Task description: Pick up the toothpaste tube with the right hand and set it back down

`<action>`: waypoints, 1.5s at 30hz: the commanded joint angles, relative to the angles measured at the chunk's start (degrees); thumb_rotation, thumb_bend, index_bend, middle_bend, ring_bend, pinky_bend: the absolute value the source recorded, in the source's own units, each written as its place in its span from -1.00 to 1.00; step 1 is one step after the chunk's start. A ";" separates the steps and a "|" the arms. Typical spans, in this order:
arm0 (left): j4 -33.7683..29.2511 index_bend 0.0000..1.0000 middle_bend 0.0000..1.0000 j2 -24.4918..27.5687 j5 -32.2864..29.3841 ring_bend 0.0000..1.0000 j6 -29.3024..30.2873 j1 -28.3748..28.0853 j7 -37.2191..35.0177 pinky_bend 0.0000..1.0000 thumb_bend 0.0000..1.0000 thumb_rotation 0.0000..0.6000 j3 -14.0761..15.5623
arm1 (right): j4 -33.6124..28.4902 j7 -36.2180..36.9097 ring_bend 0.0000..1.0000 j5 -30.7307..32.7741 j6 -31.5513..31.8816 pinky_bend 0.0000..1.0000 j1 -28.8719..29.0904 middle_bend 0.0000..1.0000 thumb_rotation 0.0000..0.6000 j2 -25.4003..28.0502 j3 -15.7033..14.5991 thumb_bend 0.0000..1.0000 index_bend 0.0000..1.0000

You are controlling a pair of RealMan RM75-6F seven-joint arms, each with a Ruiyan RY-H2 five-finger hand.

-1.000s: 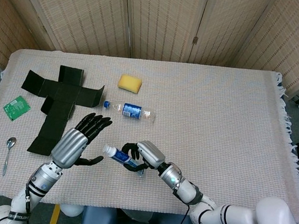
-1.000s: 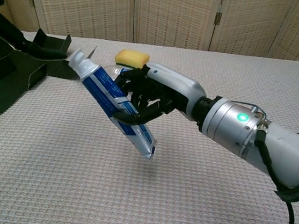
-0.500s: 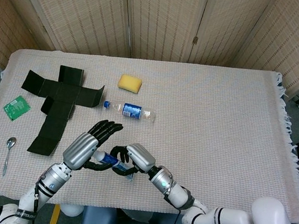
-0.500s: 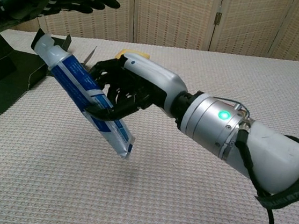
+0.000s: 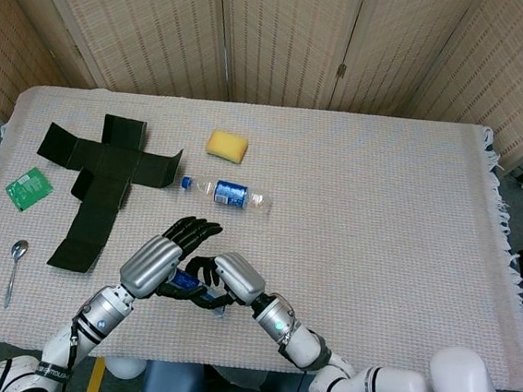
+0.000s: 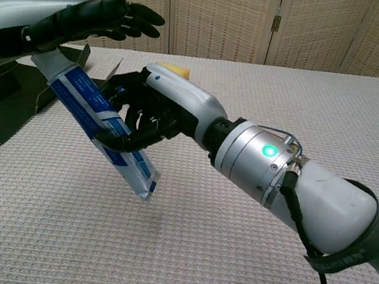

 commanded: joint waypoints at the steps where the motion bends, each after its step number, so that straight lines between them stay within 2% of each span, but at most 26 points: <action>1: -0.25 -0.88 -0.81 0.23 -0.42 -0.91 -0.44 -0.27 0.83 -1.00 -0.73 -1.00 0.23 | 0.09 -0.34 0.47 0.23 0.02 0.25 0.04 0.42 1.00 -0.32 0.27 0.39 0.61; 23: -0.20 -0.88 -0.82 -0.43 -1.58 -0.91 0.62 -0.67 8.21 -1.00 -0.74 -1.00 1.41 | -1.08 -2.09 0.49 0.96 -0.77 0.27 -0.05 0.44 1.00 -0.19 0.68 0.40 0.64; 31: -1.02 -0.88 -0.82 2.98 -0.13 -0.91 3.42 0.84 2.42 -1.00 -0.74 -1.00 0.06 | -2.59 -5.92 0.49 1.49 -4.02 0.27 -0.33 0.44 1.00 4.81 -1.39 0.40 0.64; 35: -0.41 -0.88 -0.82 4.92 -0.03 -0.91 4.38 1.74 -0.49 -1.00 -0.73 -1.00 -0.33 | -3.38 -12.80 0.45 4.64 -8.81 0.27 0.86 0.39 1.00 8.93 -1.71 0.40 0.63; 39: 0.76 -0.88 -0.82 5.95 -0.62 -0.92 4.77 2.53 -1.13 -1.00 -0.73 -1.00 -0.08 | -4.07 -26.39 0.34 11.44 -14.23 0.23 3.42 0.30 1.00 12.52 -1.88 0.40 0.52; 43: 1.90 -0.88 -0.82 6.10 -1.56 -0.92 4.99 3.14 0.06 -1.00 -0.73 -1.00 0.42 | -4.04 -39.60 0.18 20.40 -15.31 0.07 5.56 0.09 1.00 12.72 -2.47 0.40 0.30; 45: 2.49 -0.88 -0.82 6.11 -2.13 -0.92 5.09 3.45 0.85 -1.00 -0.73 -1.00 0.67 | -3.79 -44.96 0.08 25.30 -14.79 -0.02 6.56 -0.02 1.00 12.09 -2.89 0.40 0.12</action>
